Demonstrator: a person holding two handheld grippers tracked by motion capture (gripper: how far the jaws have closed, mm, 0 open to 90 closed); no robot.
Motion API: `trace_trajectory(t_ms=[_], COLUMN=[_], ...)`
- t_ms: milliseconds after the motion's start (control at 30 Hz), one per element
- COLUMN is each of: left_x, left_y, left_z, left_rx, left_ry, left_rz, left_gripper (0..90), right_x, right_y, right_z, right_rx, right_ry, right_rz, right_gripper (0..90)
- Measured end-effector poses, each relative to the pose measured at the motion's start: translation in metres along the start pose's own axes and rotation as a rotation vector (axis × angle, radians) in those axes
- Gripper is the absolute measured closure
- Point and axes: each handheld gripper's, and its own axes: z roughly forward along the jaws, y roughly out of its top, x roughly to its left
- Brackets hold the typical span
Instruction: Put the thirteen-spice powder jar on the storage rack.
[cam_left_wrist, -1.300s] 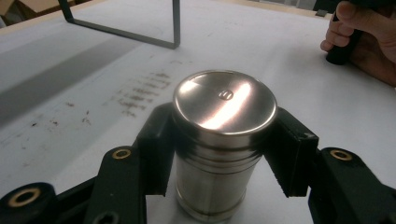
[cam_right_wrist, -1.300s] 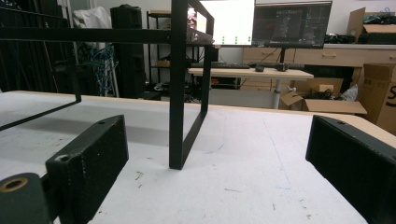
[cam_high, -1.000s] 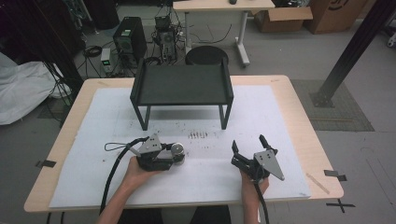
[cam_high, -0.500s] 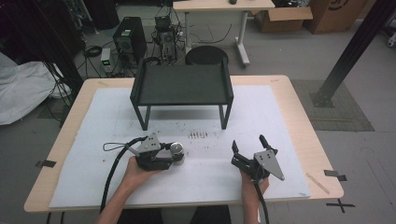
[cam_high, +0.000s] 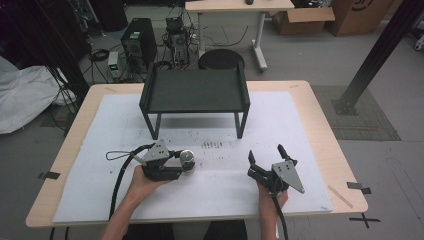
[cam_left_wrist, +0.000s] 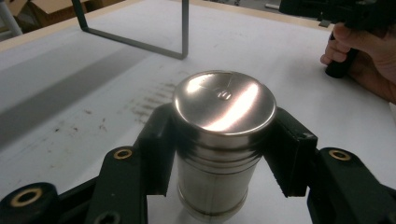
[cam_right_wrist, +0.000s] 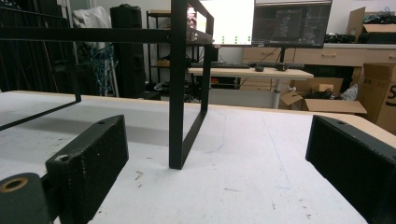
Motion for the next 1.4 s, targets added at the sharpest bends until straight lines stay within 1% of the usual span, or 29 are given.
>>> trace_trajectory(t_ms=[67,100,167,300,367,467,500,567,733,767,1000,1100,1200,1400], left_x=[-0.001,0.000,-0.001,-0.001,0.000,0.001,0.001,0.002,0.004,0.005,0.010,0.014,0.018,0.026], left_y=[0.004,0.006,0.009,0.016,0.020,0.026,0.028,0.033,0.046,0.048,0.066,0.074,0.083,0.102], left_z=[-0.002,-0.003,-0.004,-0.007,-0.009,-0.011,-0.012,-0.014,-0.018,-0.019,-0.024,-0.026,-0.027,-0.031], left_rx=[-0.002,0.003,-0.002,0.007,0.004,0.008,0.012,0.009,0.013,0.010,0.008,0.008,0.006,-0.003], left_ry=[0.002,0.002,0.002,-0.001,-0.002,-0.006,-0.005,-0.012,-0.025,-0.031,-0.041,-0.041,-0.043,-0.044], left_rz=[-0.002,0.004,0.000,0.004,-0.004,-0.002,0.004,0.000,0.011,0.006,0.012,0.019,0.016,0.023], left_gripper=[48.8,48.8,48.8,48.8,48.8,48.8,48.8,48.8,48.8,48.8,48.8,48.8,48.8,48.8], right_x=[0.000,0.000,0.000,0.000,0.000,0.000,0.000,0.000,0.000,0.000,0.000,0.000,0.000,0.000], right_y=[0.000,0.000,0.000,0.000,0.000,0.000,0.000,0.000,0.000,0.000,0.000,0.000,0.000,0.000], right_z=[0.000,0.000,0.000,0.000,0.000,0.000,0.000,0.000,0.000,0.000,0.000,0.000,0.000,0.000], right_rx=[0.000,0.000,0.000,0.000,0.000,0.000,0.000,0.000,0.000,0.000,0.000,0.000,0.000,0.000], right_ry=[0.000,0.000,0.000,0.000,0.000,0.000,0.000,0.000,0.000,0.000,0.000,0.000,0.000,0.000], right_rz=[0.000,0.000,0.000,0.000,0.000,0.000,0.000,0.000,0.000,0.000,0.000,0.000,0.000,0.000], right_gripper=[5.5,5.5,5.5,5.5,5.5,5.5,5.5,5.5,5.5,5.5,5.5,5.5,5.5,5.5])
